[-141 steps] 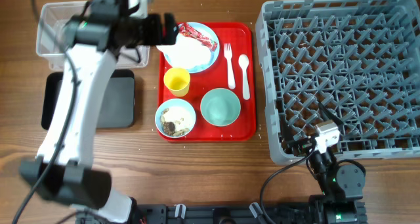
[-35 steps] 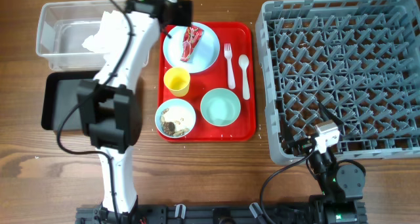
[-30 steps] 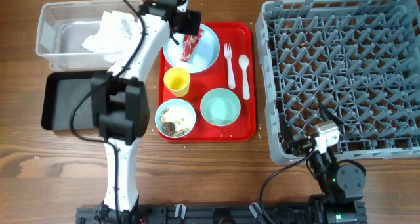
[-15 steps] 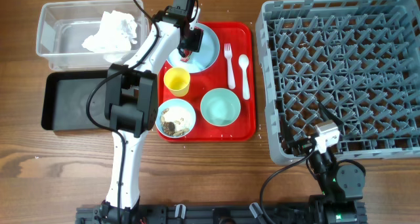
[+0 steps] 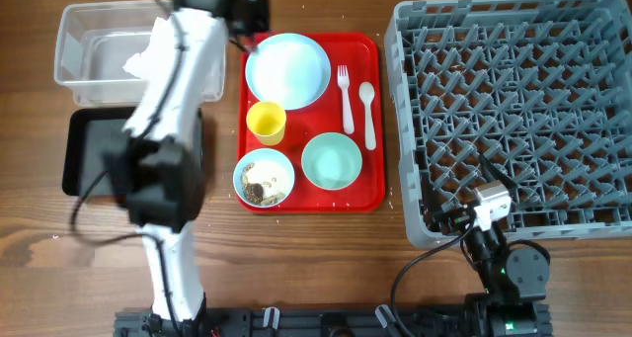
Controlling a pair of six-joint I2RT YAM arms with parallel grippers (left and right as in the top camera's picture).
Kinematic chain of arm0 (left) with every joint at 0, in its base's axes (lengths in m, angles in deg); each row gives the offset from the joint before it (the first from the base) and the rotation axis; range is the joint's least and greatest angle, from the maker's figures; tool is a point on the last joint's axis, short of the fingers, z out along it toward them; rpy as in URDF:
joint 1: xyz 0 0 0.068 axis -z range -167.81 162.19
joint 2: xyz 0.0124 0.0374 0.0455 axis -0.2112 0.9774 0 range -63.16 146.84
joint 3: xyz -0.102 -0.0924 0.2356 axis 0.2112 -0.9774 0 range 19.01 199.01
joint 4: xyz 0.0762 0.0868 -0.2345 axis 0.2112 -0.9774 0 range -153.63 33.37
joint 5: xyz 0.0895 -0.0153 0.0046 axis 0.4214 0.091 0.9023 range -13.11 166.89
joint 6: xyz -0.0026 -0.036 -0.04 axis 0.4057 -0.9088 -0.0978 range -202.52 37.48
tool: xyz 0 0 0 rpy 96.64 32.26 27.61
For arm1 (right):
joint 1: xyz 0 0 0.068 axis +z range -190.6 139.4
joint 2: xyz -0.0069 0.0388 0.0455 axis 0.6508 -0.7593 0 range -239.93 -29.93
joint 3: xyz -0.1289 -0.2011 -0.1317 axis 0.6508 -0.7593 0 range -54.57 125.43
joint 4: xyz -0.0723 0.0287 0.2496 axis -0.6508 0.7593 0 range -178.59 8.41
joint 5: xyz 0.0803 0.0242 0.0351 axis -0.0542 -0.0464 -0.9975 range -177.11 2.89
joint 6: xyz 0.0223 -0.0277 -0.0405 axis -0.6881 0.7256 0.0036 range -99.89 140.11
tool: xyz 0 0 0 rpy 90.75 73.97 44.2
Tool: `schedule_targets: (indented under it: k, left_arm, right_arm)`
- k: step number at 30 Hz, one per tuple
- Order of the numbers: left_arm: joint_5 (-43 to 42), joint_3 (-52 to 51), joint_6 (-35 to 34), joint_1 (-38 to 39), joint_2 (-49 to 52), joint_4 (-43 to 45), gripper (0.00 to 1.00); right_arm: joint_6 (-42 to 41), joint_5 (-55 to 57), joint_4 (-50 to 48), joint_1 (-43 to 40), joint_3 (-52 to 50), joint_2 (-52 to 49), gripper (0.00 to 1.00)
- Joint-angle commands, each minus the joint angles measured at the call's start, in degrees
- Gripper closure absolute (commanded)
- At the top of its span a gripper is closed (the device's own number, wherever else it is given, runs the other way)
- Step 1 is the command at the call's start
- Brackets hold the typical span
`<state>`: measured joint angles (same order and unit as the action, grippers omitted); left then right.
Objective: Sort waste into correct bins and load items into the dishwasher rack
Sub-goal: 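Grasp the red snack wrapper with the left gripper, drop it in the clear bin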
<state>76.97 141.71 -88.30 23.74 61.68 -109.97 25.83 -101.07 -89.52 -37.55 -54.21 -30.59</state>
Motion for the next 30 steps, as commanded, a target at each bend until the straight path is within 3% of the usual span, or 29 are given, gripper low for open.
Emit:
schedule_targets:
  k: [1,4,5,8,9,10,12,14,15,16,22,26,30]
  left_arm:
    - [0.00,1.03,-4.17,-6.49,-1.97,-3.48,0.96]
    - [-0.02,0.90,-4.17,-11.56,0.87,-4.11,0.95]
    - [-0.09,0.90,-4.17,-13.14,2.54,-3.96,0.88]
    - [-2.16,0.90,-4.15,-15.39,5.31,-3.98,0.50]
    - [-2.16,0.90,-4.13,-15.54,5.31,-3.85,0.28]
    - [-2.16,1.03,-4.11,-15.54,4.66,-3.21,0.14]
    - [-2.19,1.09,-4.13,-15.54,2.54,-2.23,0.05]
    - [-3.61,1.09,-4.15,-15.43,-0.57,-3.15,0.05]
    - [-5.49,1.09,-5.18,-15.23,-2.78,-4.66,0.15]
    - [-6.08,1.09,-7.19,-14.91,-4.94,-6.40,0.16]
    - [-6.05,1.07,-18.18,-7.89,-16.83,-25.05,0.21]
    - [-3.82,0.74,-23.34,0.24,-17.44,-36.54,0.23]
    - [0.59,-4.39,-28.04,8.00,-17.44,-38.01,0.32]
  right_arm:
    - [0.28,-0.79,-0.31,-0.28,-0.07,0.24,0.00]
    - [0.28,-0.79,-0.31,-0.28,-0.07,0.24,0.00]
    - [0.31,-0.79,-0.31,-0.28,-0.07,0.24,0.00]
    - [0.31,-0.79,-0.31,-0.28,-0.07,0.24,0.00]
    - [0.28,-0.79,-0.31,-0.28,-0.07,0.24,0.00]
    - [0.28,-0.79,-0.31,-0.28,-0.07,0.24,0.00]
    - [0.28,-0.79,-0.31,-0.28,-0.07,0.24,0.00]
    - [0.28,-0.79,-0.31,-0.28,-0.07,0.24,0.00]
    - [0.28,-0.79,-0.31,-0.28,-0.07,0.24,0.00]
    - [0.28,-0.79,-0.31,-0.28,-0.07,0.24,0.00]
    - [0.33,-0.79,-0.31,-0.28,-0.07,0.24,0.00]
    - [0.28,-0.79,-0.31,-0.28,-0.07,0.24,0.00]
    - [0.31,-0.76,-0.31,-0.28,-0.07,0.24,0.00]
